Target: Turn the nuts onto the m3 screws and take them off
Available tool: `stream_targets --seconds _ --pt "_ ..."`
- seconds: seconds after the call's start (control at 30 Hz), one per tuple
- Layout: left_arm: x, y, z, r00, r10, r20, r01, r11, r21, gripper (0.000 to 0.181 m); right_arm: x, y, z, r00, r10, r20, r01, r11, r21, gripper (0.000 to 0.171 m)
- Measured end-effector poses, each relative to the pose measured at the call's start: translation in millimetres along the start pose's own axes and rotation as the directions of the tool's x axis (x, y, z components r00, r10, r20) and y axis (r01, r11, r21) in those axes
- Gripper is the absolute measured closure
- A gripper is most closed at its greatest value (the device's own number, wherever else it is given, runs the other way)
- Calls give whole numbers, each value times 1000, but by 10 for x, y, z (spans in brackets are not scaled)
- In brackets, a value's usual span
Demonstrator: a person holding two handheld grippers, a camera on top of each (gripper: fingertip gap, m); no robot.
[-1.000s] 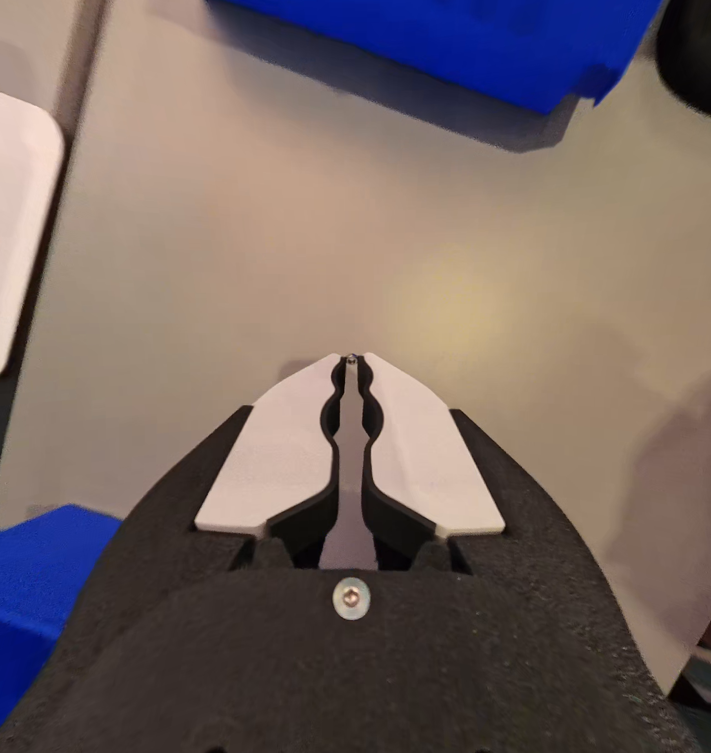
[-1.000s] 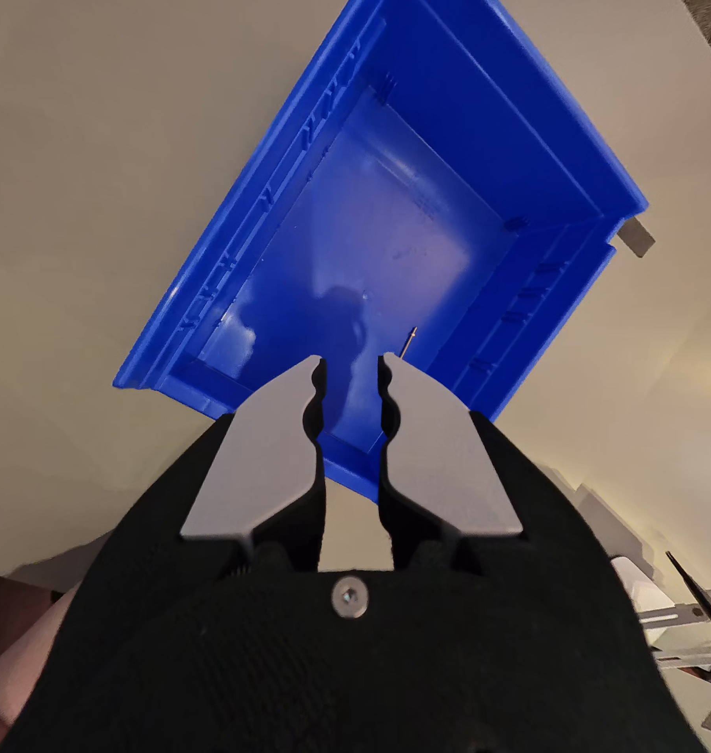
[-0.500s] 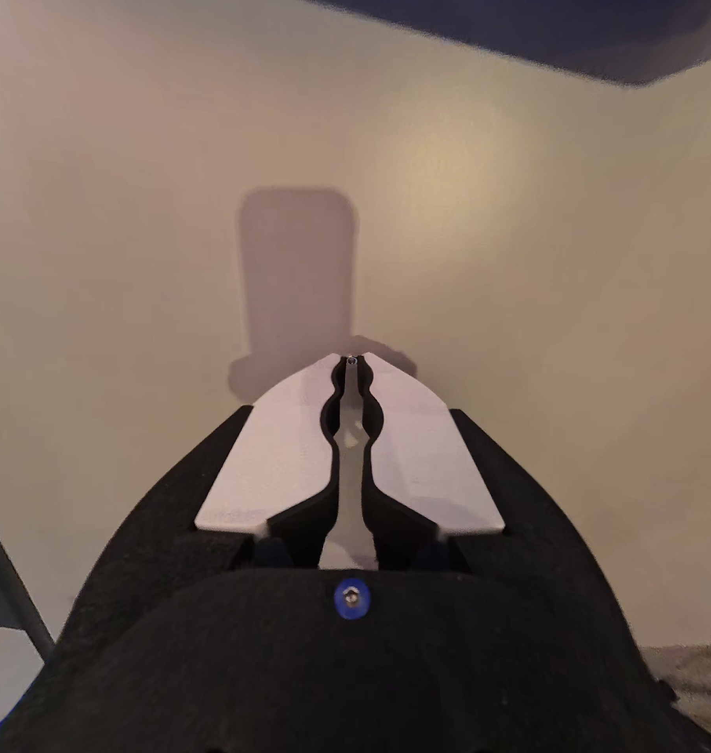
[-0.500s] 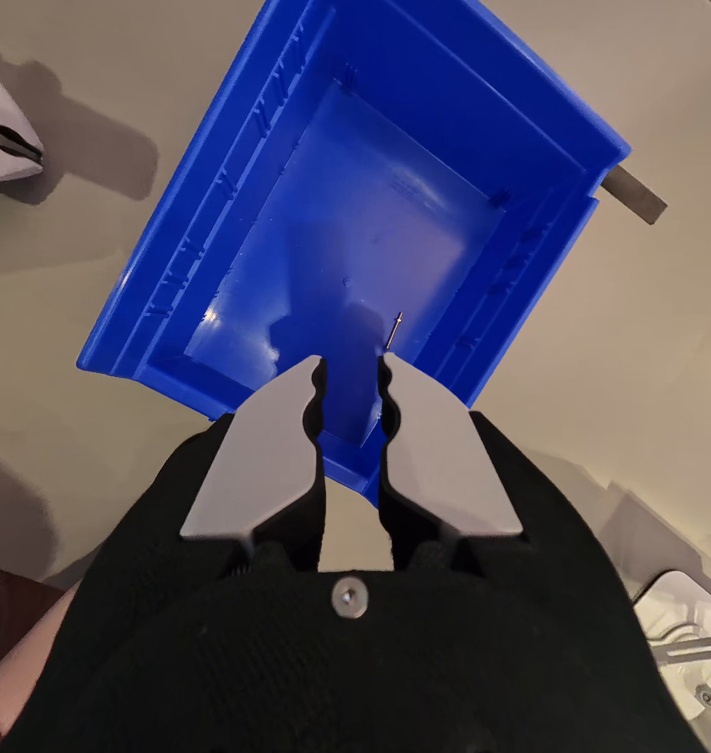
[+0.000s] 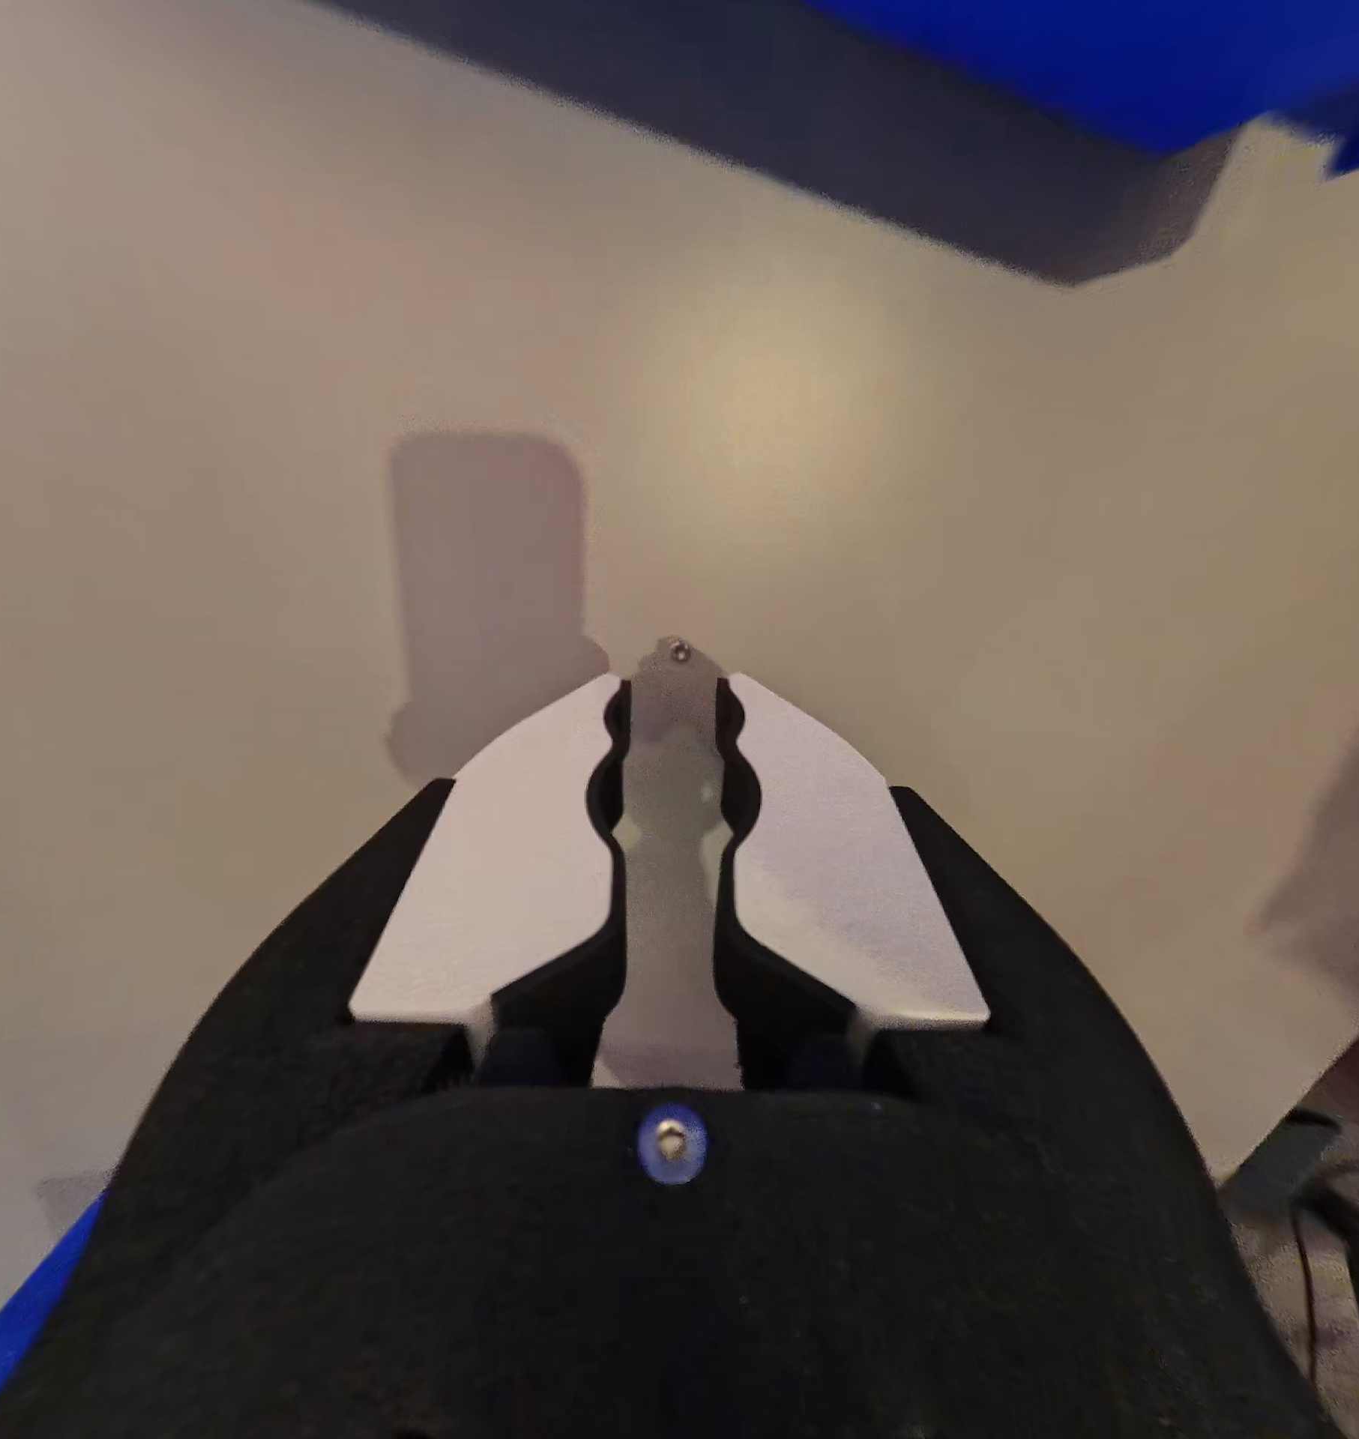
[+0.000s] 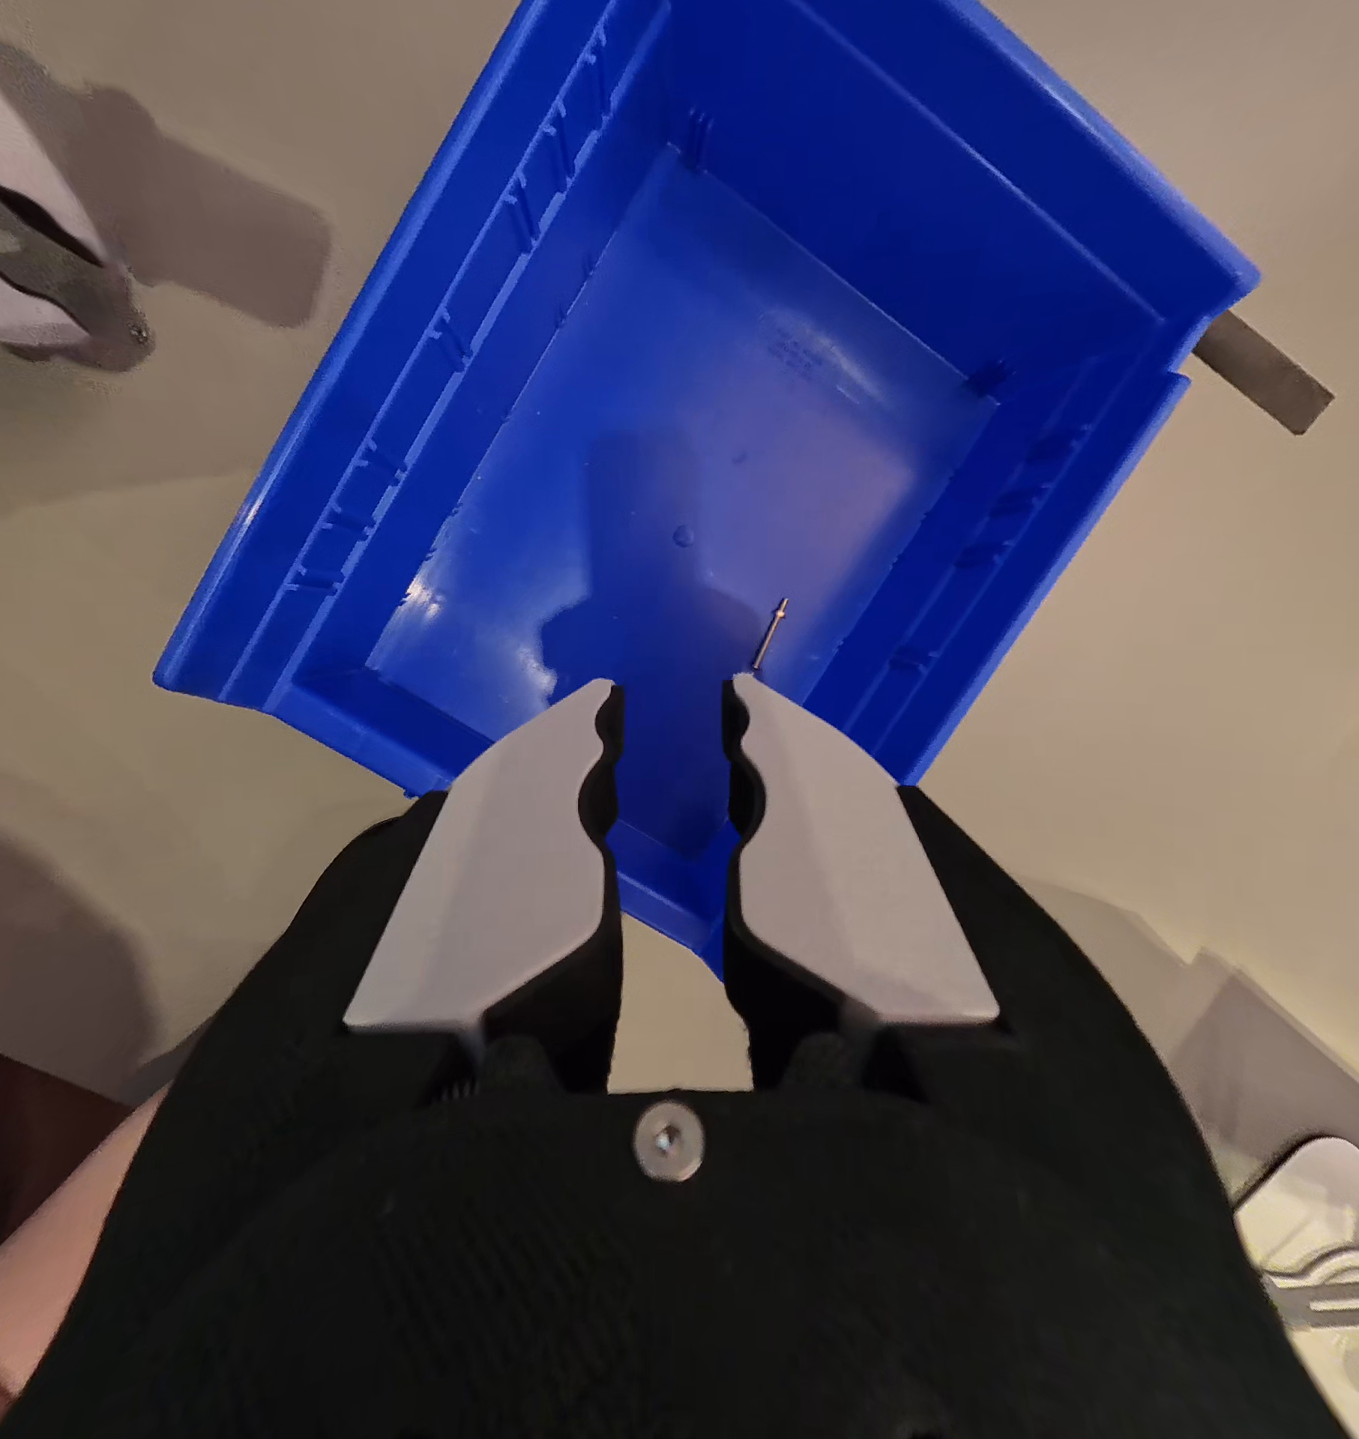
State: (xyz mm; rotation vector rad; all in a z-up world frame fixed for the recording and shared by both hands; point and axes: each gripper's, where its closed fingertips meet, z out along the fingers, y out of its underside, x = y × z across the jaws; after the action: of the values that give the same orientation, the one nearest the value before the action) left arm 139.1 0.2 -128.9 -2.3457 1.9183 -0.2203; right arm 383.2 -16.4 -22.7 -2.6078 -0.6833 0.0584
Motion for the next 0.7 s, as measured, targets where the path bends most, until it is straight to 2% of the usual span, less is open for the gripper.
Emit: stream_targets --seconds 0.1,0.17,0.27,0.37,0.43,0.5,0.6,0.7 --pt "-128 24 -590 997 -52 56 43 987 156 161 15 31 -4 1000 10 -3 -10 1000 -4 145" --pt "-350 245 -1079 978 -113 174 75 975 211 159 27 59 18 1000 9 -11 -9 1000 -22 145" --pt "-620 807 -1702 933 -225 280 158 957 241 158 16 50 57 1000 6 -8 -7 999 -39 145" --pt "-927 1548 -1993 875 -343 341 292 937 192 157 5 8 74 1000 0 -16 -1 999 -46 146" --pt "-1106 2028 -1989 833 -440 335 410 898 161 157 -3 -10 82 1000 -7 -26 5 998 -56 146" --pt "-1261 2362 -1843 775 -579 253 551 815 177 153 -6 -21 87 999 -11 -41 8 997 -73 146" --pt "-1508 2654 -1509 655 -747 115 717 662 219 153 -22 -60 86 999 -16 -51 12 997 -73 146" --pt "-1711 2768 -1151 539 -842 13 819 528 226 156 -33 -44 105 998 -10 -56 5 996 -87 146"
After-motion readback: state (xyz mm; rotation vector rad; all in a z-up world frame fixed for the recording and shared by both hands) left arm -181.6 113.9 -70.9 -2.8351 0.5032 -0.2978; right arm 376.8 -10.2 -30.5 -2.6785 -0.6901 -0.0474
